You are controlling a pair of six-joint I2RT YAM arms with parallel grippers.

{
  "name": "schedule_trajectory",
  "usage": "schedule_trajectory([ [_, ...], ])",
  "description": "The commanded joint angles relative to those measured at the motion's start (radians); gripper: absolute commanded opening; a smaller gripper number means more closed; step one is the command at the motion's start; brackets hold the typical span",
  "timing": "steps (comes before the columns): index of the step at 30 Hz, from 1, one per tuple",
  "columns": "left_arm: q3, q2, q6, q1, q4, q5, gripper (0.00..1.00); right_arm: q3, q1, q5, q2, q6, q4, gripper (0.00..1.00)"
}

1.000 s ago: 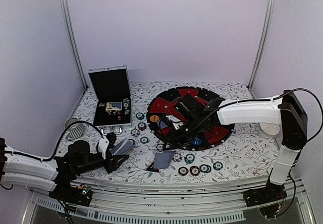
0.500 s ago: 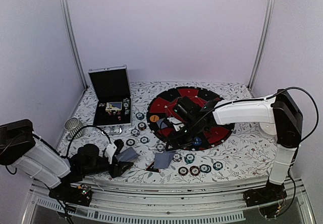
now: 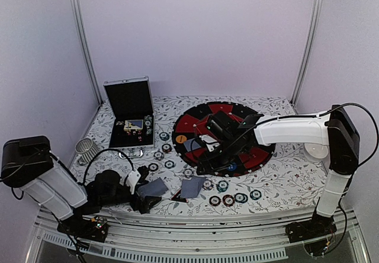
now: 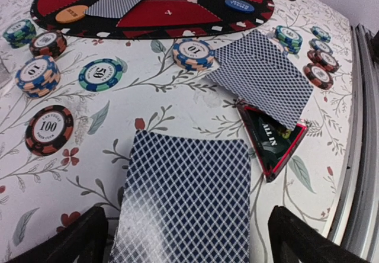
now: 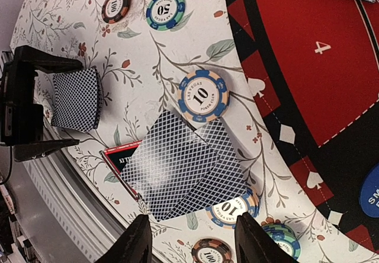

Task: Distribute texas hold em gaming equipment
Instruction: Place the face-down deck piles at the center of the board, then pick up the poker card from the center of the board.

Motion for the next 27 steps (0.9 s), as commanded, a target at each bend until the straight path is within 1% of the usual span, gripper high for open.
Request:
schedule_trajectory([
  [1, -0.017, -0.063, 0.007, -0.039, -0.010, -0.049, 0.98, 0.022, -0.015, 0.015, -0.008, -0.015, -0.024, 0.53],
  [6, -0.021, -0.171, 0.041, -0.106, -0.077, -0.163, 0.98, 0.057, -0.048, -0.025, 0.041, -0.046, -0.033, 0.57],
  [12, -0.007, -0.395, 0.127, -0.188, -0.192, -0.260, 0.97, 0.123, -0.089, -0.127, 0.122, -0.107, -0.046, 0.56],
  [14, 0.027, -0.469, 0.170, -0.196, -0.271, -0.203, 0.92, 0.139, -0.090, -0.143, 0.157, -0.125, -0.062, 0.53],
  [16, 0.091, -0.496, 0.229, -0.210, -0.354, -0.114, 0.83, 0.150, -0.090, -0.171, 0.184, -0.136, -0.071, 0.50],
  [18, 0.144, -0.457, 0.256, -0.227, -0.414, -0.080, 0.72, 0.161, -0.090, -0.194, 0.203, -0.144, -0.072, 0.48],
  [19, 0.168, -0.424, 0.268, -0.235, -0.426, -0.062, 0.69, 0.168, -0.090, -0.197, 0.211, -0.147, -0.072, 0.47],
  [21, 0.205, -0.356, 0.305, -0.254, -0.441, -0.032, 0.66, 0.179, -0.092, -0.211, 0.233, -0.156, -0.073, 0.47],
  [24, 0.259, -0.256, 0.386, -0.275, -0.451, 0.015, 0.64, 0.193, -0.098, -0.240, 0.266, -0.167, -0.078, 0.47],
  [27, 0.321, -0.156, 0.437, -0.281, -0.451, 0.025, 0.58, 0.198, -0.099, -0.257, 0.279, -0.176, -0.083, 0.46],
])
